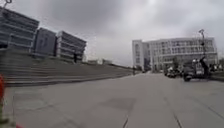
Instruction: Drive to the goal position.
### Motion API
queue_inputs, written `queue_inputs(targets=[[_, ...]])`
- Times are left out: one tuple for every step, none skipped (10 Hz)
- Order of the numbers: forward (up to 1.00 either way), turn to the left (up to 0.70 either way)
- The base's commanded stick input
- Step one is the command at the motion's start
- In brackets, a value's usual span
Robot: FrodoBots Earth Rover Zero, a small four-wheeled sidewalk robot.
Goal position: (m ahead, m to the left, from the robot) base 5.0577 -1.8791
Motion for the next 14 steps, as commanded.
queue_inputs(targets=[[0.70,-0.20],[0.70,-0.35],[0.70,-0.35],[0.70,-0.35],[0.70,-0.35],[0.70,-0.35],[0.67,-0.37],[0.49,-0.45],[0.32,-0.54],[0.14,-0.63],[0.00,-0.70],[0.00,-0.70],[0.00,-0.70],[0.00,-0.70]])
